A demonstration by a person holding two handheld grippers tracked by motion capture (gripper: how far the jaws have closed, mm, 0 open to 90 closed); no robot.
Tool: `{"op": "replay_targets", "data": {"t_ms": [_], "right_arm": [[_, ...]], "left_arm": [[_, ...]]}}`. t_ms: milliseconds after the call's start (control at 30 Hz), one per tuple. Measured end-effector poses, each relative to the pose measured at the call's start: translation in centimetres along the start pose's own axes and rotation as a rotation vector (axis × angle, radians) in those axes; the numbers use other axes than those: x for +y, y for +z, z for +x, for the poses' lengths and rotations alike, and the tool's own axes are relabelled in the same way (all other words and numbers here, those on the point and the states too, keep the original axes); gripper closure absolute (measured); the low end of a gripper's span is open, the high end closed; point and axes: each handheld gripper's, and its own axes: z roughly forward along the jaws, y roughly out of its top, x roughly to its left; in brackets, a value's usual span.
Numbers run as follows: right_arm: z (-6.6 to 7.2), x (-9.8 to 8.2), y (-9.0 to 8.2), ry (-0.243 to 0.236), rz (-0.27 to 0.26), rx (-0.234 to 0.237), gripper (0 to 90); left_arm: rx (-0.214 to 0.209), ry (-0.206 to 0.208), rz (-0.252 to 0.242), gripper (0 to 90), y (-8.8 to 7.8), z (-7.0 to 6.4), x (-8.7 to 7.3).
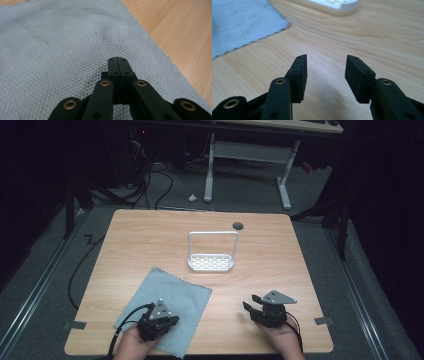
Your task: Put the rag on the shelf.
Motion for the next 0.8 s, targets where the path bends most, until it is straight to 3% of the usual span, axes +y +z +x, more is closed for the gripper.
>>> {"op": "replay_targets", "data": {"t_ms": [33, 133, 167, 200, 233, 267, 300, 333, 367, 433, 467, 533, 567, 667, 800], "right_arm": [[0.1, 0.0, 0.1, -0.001, 0.004, 0.0, 53.4], [0.5, 0.0, 0.4, -0.003, 0.016, 0.011, 53.9], [0.7, 0.0, 0.5, -0.01, 0.016, 0.014, 54.2], [0.9, 0.0, 0.6, -0.022, 0.014, 0.02, 54.7], [1.2, 0.1, 0.7, -0.024, 0.016, 0.027, 55.5], [1.5, 0.2, 0.8, -0.029, 0.016, 0.036, 56.2], [1.8, 0.2, 1.0, -0.032, 0.017, 0.046, 58.4], [2.7, 0.4, 1.3, -0.044, 0.017, 0.074, 66.4], [2.7, 0.4, 1.3, -0.044, 0.017, 0.074, 66.4], [3.6, 0.7, 1.5, -0.048, 0.021, 0.087, 81.5], [4.3, 0.8, 1.6, -0.068, 0.013, 0.084, 90.0], [5.8, 1.5, 1.9, -0.092, 0.02, 0.12, 90.0], [6.4, 1.8, 2.1, -0.115, 0.025, 0.115, 90.0], [8.4, 2.9, 3.7, -0.178, 0.057, 0.121, 90.0], [10.2, 3.8, 6.1, -0.197, 0.085, 0.138, 90.0]], "left_arm": [[0.004, 0.02, 0.006, 89.7, 0.2, -0.5, 0.2], [0.01, 0.004, -0.026, 89.6, -0.9, 0.0, 0.0], [0.024, -0.015, -0.041, 88.2, -1.6, 0.6, -0.2], [0.028, -0.1, -0.077, 87.1, -2.1, 0.9, -0.7], [0.072, -0.047, -0.054, 85.8, -3.1, 2.2, -1.1], [0.085, -0.07, -0.061, 85.3, -3.6, 2.8, -1.5], [0.097, -0.099, -0.065, 85.2, -4.3, 3.6, -2.1], [0.122, -0.121, -0.066, 84.8, -5.0, 4.4, -2.7], [0.141, -0.122, -0.058, 84.5, -5.4, 4.7, -3.1], [0.179, -0.149, -0.047, 84.5, -6.1, 5.6, -3.8], [0.183, -0.176, -0.05, 84.5, -6.4, 6.2, -4.1], [0.19, -0.208, -0.057, 84.5, -6.7, 6.9, -4.4], [0.192, -0.222, -0.06, 84.5, -6.8, 7.3, -4.6], [0.187, -0.233, -0.055, 84.5, -6.7, 7.8, -4.9], [0.185, -0.246, -0.052, 84.8, -6.6, 8.0, -5.2]]}}
